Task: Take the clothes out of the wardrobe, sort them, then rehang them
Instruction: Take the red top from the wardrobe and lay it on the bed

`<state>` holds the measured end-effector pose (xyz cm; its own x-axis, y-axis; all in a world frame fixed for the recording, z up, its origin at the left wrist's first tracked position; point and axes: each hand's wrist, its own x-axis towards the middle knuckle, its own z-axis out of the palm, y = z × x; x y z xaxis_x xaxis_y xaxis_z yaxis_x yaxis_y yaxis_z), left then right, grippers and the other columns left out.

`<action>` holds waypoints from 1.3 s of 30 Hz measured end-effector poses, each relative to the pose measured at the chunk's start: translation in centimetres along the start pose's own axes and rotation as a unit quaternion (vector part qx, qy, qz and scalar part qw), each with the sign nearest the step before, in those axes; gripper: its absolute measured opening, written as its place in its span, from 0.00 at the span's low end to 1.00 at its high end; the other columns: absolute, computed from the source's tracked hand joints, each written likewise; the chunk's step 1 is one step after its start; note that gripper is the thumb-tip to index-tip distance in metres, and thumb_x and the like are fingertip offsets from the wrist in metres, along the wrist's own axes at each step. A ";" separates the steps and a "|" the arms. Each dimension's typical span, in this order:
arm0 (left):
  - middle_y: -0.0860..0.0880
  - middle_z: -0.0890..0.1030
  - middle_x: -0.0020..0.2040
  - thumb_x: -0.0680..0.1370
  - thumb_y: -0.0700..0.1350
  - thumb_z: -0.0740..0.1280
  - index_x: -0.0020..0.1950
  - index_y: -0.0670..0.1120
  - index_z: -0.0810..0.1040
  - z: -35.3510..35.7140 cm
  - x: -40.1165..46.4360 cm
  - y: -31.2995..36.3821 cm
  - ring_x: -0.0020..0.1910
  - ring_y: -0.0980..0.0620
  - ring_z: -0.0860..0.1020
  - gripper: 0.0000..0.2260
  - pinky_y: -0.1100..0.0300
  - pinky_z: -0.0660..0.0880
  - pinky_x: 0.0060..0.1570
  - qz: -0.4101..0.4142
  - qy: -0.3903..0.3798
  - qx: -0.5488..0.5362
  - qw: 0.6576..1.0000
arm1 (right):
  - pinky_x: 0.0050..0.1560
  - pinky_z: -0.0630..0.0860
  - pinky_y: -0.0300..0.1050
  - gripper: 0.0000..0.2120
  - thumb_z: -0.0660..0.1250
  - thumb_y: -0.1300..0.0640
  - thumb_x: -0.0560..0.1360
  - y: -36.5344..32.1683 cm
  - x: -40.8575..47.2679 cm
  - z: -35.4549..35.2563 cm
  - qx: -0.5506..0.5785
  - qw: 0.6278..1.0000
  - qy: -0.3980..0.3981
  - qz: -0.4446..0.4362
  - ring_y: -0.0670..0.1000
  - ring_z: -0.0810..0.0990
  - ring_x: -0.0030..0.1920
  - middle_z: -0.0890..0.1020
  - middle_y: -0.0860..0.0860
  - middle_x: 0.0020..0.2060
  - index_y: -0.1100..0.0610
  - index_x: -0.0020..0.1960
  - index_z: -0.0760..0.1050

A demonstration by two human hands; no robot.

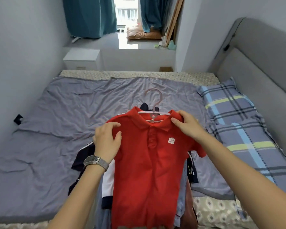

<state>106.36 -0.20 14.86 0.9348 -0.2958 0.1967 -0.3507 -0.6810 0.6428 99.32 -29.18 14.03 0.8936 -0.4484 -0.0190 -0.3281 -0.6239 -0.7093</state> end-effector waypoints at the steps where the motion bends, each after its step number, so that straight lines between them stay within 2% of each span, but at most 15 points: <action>1: 0.51 0.81 0.52 0.71 0.46 0.64 0.51 0.51 0.78 1.0 0.1 -0.7 0.52 0.42 0.75 0.11 0.47 0.70 0.56 -0.013 -0.019 0.002 1.000 | 0.60 0.70 0.62 0.09 0.64 0.44 0.72 0.8 1.6 0.8 -0.003 1.000 -0.011 0.012 0.54 0.79 0.54 0.82 0.47 0.47 0.45 0.51 0.75; 5: 0.51 0.80 0.53 0.73 0.45 0.64 0.52 0.49 0.78 4.3 0.7 -2.4 0.55 0.46 0.76 0.10 0.48 0.70 0.58 -0.053 -0.073 -0.009 0.996 | 0.66 0.65 0.59 0.09 0.64 0.54 0.75 4.2 8.0 4.5 -0.019 0.996 -0.055 0.069 0.51 0.76 0.58 0.79 0.47 0.51 0.46 0.55 0.74; 8: 0.47 0.80 0.53 0.75 0.38 0.65 0.54 0.43 0.78 6.2 2.5 -2.4 0.53 0.49 0.76 0.09 0.57 0.69 0.59 -0.077 -0.100 -0.042 0.991 | 0.64 0.68 0.53 0.12 0.65 0.58 0.74 6.1 12.1 6.8 -0.010 0.989 -0.114 0.088 0.53 0.76 0.59 0.79 0.49 0.52 0.46 0.55 0.73; 12: 0.48 0.79 0.52 0.75 0.37 0.64 0.55 0.44 0.77 8.5 5.3 -3.0 0.48 0.51 0.77 0.09 0.59 0.71 0.55 -0.109 -0.119 -0.032 0.986 | 0.65 0.67 0.57 0.14 0.65 0.61 0.74 9.1 16.4 9.9 -0.026 0.990 -0.118 0.071 0.54 0.76 0.60 0.81 0.50 0.55 0.48 0.57 0.75; 15: 0.52 0.80 0.47 0.76 0.38 0.64 0.53 0.46 0.77 10.3 6.3 -3.4 0.45 0.54 0.78 0.08 0.62 0.73 0.51 -0.148 -0.111 -0.038 0.982 | 0.61 0.64 0.52 0.15 0.60 0.63 0.76 11.4 18.5 12.3 -0.074 0.989 -0.100 0.077 0.55 0.74 0.62 0.80 0.50 0.57 0.52 0.60 0.74; 19: 0.57 0.81 0.41 0.75 0.35 0.63 0.48 0.48 0.79 12.9 6.5 -3.5 0.43 0.60 0.78 0.10 0.68 0.74 0.43 -0.183 -0.040 -0.064 0.980 | 0.57 0.70 0.54 0.25 0.61 0.63 0.70 14.6 19.0 13.9 -0.264 0.951 -0.156 0.043 0.60 0.73 0.62 0.76 0.54 0.60 0.52 0.67 0.70; 20: 0.57 0.81 0.40 0.75 0.35 0.63 0.47 0.49 0.79 13.4 6.4 -3.5 0.42 0.61 0.78 0.10 0.68 0.73 0.42 -0.193 -0.027 -0.069 0.978 | 0.59 0.70 0.54 0.26 0.62 0.63 0.70 15.2 18.6 14.0 -0.263 0.951 -0.159 0.040 0.59 0.72 0.63 0.75 0.54 0.61 0.53 0.68 0.70; 22: 0.58 0.82 0.38 0.75 0.36 0.64 0.46 0.50 0.79 14.5 6.1 -3.4 0.40 0.60 0.79 0.10 0.69 0.73 0.41 -0.205 -0.021 -0.070 0.976 | 0.64 0.68 0.53 0.26 0.63 0.65 0.68 16.3 17.2 14.2 -0.171 0.976 -0.130 0.041 0.57 0.72 0.64 0.77 0.53 0.62 0.56 0.65 0.73; 24: 0.58 0.82 0.38 0.75 0.36 0.64 0.46 0.53 0.78 15.4 5.7 -3.4 0.40 0.60 0.79 0.11 0.69 0.73 0.40 -0.208 -0.028 -0.067 0.975 | 0.66 0.68 0.50 0.21 0.63 0.67 0.68 17.0 15.5 14.0 -0.068 0.991 -0.105 0.039 0.54 0.75 0.62 0.80 0.52 0.58 0.57 0.59 0.77; 27: 0.58 0.82 0.37 0.76 0.37 0.63 0.43 0.58 0.76 16.7 5.1 -3.7 0.40 0.63 0.79 0.14 0.67 0.73 0.43 -0.233 -0.073 -0.072 0.967 | 0.55 0.72 0.38 0.16 0.62 0.69 0.70 18.0 13.3 13.0 0.029 0.985 -0.151 0.079 0.49 0.79 0.53 0.82 0.49 0.50 0.53 0.51 0.79; 30: 0.57 0.82 0.37 0.76 0.38 0.64 0.42 0.59 0.75 17.8 4.6 -3.7 0.41 0.63 0.79 0.14 0.65 0.73 0.46 -0.241 -0.118 -0.070 0.961 | 0.45 0.70 0.32 0.16 0.61 0.68 0.71 18.8 13.2 12.3 0.045 0.977 -0.178 0.113 0.46 0.79 0.47 0.82 0.45 0.47 0.49 0.48 0.78; 32: 0.57 0.82 0.37 0.75 0.38 0.64 0.43 0.59 0.74 18.5 4.4 -3.4 0.42 0.63 0.79 0.14 0.67 0.72 0.47 -0.234 -0.129 -0.065 0.961 | 0.48 0.73 0.36 0.16 0.61 0.68 0.71 18.8 14.2 12.3 0.043 0.981 -0.154 0.109 0.47 0.79 0.47 0.82 0.46 0.47 0.50 0.48 0.78; 34: 0.57 0.81 0.40 0.75 0.37 0.65 0.44 0.57 0.76 19.0 4.0 -3.2 0.45 0.64 0.77 0.13 0.74 0.69 0.47 -0.219 -0.127 -0.058 0.966 | 0.55 0.75 0.44 0.16 0.61 0.69 0.70 18.8 15.6 12.6 0.051 0.988 -0.108 0.093 0.48 0.79 0.47 0.82 0.48 0.47 0.51 0.50 0.77; 36: 0.56 0.80 0.43 0.74 0.35 0.65 0.47 0.52 0.79 19.3 3.5 -3.2 0.48 0.65 0.75 0.12 0.78 0.66 0.46 -0.202 -0.115 -0.046 0.972 | 0.59 0.74 0.50 0.16 0.62 0.68 0.70 18.7 17.1 13.3 0.043 0.994 -0.073 0.068 0.52 0.78 0.51 0.80 0.50 0.49 0.54 0.54 0.76; 39: 0.57 0.79 0.43 0.73 0.34 0.66 0.47 0.49 0.80 19.2 2.6 -3.4 0.48 0.66 0.75 0.11 0.78 0.67 0.45 -0.198 -0.101 -0.049 0.974 | 0.62 0.69 0.57 0.21 0.66 0.62 0.72 18.8 19.2 14.7 -0.068 0.990 -0.104 0.065 0.60 0.73 0.62 0.76 0.57 0.59 0.58 0.65 0.71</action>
<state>108.87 -11.50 -0.98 0.9622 -0.1543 -0.2245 0.0522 -0.7043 0.7080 114.80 -40.06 -10.00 0.8802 -0.3985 -0.2580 -0.4701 -0.6561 -0.5904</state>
